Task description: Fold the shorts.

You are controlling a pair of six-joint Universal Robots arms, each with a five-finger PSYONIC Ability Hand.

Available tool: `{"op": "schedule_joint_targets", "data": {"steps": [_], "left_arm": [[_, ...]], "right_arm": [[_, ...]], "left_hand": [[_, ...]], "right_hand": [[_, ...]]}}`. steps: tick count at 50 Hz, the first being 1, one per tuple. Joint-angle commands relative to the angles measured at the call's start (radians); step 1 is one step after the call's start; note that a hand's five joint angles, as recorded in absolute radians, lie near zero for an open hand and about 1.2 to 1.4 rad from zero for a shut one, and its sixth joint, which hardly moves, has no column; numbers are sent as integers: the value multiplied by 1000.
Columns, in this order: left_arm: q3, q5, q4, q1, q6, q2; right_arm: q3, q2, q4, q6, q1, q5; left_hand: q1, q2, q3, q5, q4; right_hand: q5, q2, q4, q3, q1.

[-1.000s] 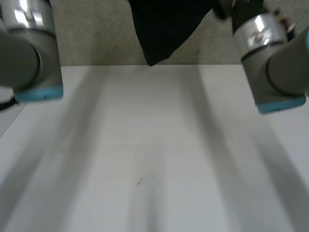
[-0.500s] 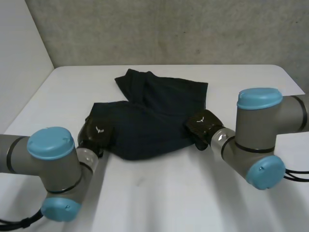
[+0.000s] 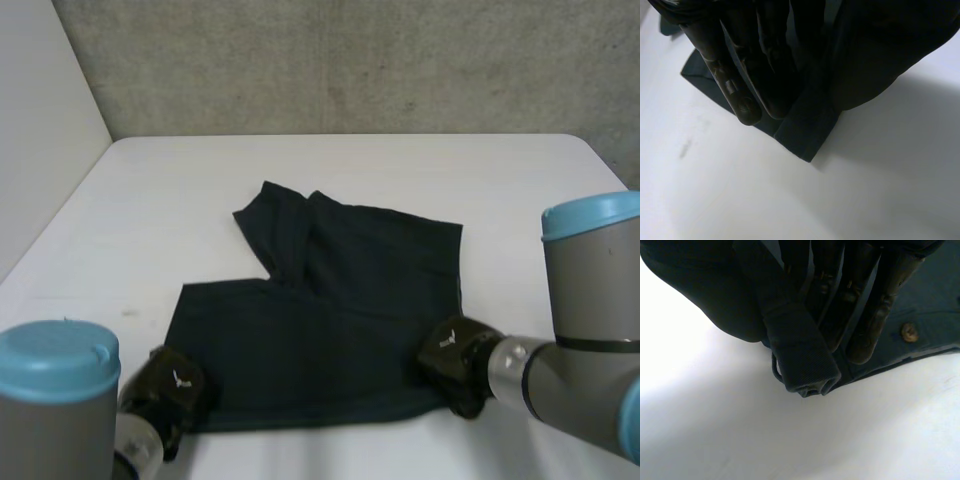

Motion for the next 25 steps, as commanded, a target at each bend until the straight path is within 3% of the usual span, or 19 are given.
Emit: {"op": "schedule_joint_targets", "data": {"steps": [1,3,4,7,8,14,20,22,25], "left_arm": [[-26,10,-124,-72,-80,62],[-29,10,-154,-78,-79,65],[-19,12,-173,-80,-77,68],[12,10,-180,-75,-74,79],[49,12,-178,-74,-74,90],[230,41,-129,-63,-82,105],[373,237,61,43,-80,38],[426,332,119,79,-77,-51],[510,398,153,92,-77,-144]], "right_arm": [[130,-59,52,-91,-18,2],[147,-73,68,-117,-24,1],[158,-85,72,-135,-37,1],[163,-99,68,-145,-57,-2],[158,-99,62,-145,-67,-16],[153,-99,36,-145,-74,-63],[161,-98,17,-138,-74,-82],[166,-98,6,-137,-73,-94],[167,-98,-4,-134,-73,-100]], "left_hand": [[257,194,201,224,193],[257,194,201,224,193],[118,55,62,85,54],[-606,-669,-662,-639,-670],[-963,-1026,-1019,-996,-1027],[-964,-1027,-1020,-997,-1028],[-893,-956,-949,-927,-958],[-858,-921,-914,-891,-922],[-840,-903,-896,-874,-905]], "right_hand": [[241,225,204,204,431],[241,225,204,204,431],[241,225,204,204,431],[241,225,204,204,431],[241,225,204,204,431],[241,225,204,204,431],[241,225,204,204,431],[241,225,204,204,431],[241,225,204,204,431]]}}
